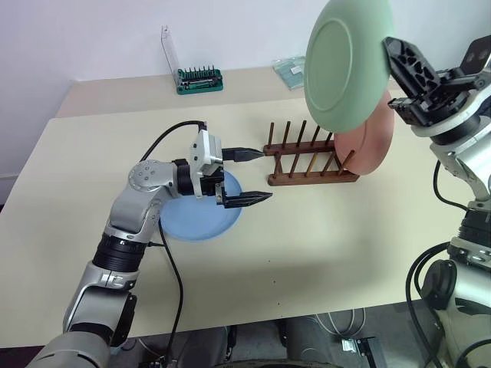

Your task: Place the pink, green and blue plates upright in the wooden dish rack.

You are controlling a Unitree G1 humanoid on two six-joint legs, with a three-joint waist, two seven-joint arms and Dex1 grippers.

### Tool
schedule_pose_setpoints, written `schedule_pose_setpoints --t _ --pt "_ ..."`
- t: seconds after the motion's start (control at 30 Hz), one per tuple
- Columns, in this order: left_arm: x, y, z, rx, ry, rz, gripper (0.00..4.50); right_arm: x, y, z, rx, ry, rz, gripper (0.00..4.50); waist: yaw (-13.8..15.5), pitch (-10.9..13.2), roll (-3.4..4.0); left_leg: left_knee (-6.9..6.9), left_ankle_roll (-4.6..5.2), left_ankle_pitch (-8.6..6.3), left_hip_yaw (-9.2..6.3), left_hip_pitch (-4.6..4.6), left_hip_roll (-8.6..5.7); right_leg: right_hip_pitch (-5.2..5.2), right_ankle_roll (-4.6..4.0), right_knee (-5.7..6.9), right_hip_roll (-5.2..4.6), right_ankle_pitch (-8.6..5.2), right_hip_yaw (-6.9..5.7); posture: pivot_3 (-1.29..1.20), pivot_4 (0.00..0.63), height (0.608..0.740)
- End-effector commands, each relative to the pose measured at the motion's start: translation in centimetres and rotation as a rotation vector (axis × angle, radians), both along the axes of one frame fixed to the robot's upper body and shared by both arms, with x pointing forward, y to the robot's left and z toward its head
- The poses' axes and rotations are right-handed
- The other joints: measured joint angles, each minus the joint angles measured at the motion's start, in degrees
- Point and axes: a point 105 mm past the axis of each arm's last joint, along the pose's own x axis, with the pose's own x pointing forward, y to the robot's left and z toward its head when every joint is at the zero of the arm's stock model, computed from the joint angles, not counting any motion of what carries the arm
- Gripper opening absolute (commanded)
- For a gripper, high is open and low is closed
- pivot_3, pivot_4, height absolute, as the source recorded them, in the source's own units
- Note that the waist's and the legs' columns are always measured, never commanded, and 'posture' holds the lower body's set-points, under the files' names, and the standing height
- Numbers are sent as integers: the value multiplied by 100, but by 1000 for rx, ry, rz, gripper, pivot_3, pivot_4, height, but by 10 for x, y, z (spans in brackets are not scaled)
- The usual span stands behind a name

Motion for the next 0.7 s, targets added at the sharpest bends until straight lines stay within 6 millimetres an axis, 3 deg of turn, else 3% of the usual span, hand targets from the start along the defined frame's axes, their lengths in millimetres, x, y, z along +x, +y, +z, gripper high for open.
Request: schedule_pose_setpoints --t 0.03,0.27,0.7 --pt "-4 3 14 -32 -48 1 4500 -4 -2 2 -12 -37 -7 60 3 0 0 0 0 0 0 0 0 0 0 0 0 0 0 0 150 740" --pt "-3 1 15 -31 -49 -6 4500 0 -1 -16 -47 9 -31 60 2 0 0 0 0 0 0 -2 0 0 0 0 0 0 0 0 150 740" --pt "-4 0 17 -29 -59 -7 4500 4 -6 -27 -38 44 -68 60 0 0 0 1 0 0 0 -3 0 -2 0 0 0 0 0 0 150 740"
